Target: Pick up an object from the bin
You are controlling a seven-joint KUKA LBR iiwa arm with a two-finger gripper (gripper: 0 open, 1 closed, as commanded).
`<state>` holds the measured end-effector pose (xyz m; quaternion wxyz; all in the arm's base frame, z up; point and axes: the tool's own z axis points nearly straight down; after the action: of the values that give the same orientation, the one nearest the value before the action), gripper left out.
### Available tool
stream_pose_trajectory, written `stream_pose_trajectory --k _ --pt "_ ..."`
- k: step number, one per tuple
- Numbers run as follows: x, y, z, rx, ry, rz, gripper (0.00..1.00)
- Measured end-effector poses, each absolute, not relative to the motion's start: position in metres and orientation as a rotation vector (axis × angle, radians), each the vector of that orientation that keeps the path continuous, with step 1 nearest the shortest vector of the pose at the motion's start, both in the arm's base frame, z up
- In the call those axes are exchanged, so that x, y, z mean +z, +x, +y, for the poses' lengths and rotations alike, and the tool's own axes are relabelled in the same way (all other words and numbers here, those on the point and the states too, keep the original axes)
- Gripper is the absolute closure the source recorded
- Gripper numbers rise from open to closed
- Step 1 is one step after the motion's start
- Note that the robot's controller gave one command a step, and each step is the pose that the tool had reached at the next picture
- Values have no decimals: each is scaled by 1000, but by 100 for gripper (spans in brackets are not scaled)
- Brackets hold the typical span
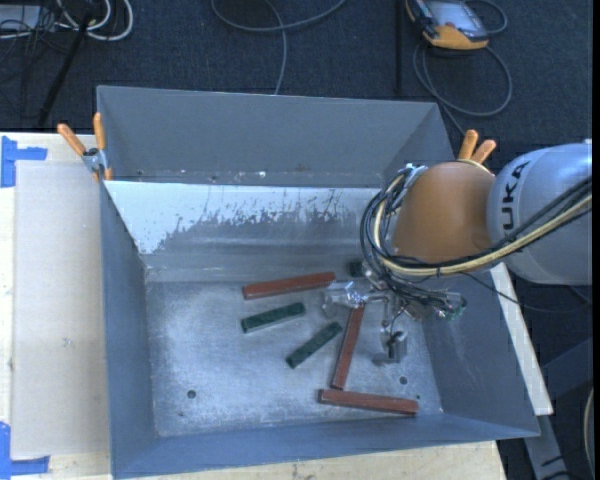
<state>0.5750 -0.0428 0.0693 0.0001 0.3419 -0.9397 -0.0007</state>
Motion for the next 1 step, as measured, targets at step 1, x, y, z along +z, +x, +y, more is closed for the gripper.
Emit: stream_pose_trajectory --k 1 --pt "69 575 -43 -2 1075 -2952 100"
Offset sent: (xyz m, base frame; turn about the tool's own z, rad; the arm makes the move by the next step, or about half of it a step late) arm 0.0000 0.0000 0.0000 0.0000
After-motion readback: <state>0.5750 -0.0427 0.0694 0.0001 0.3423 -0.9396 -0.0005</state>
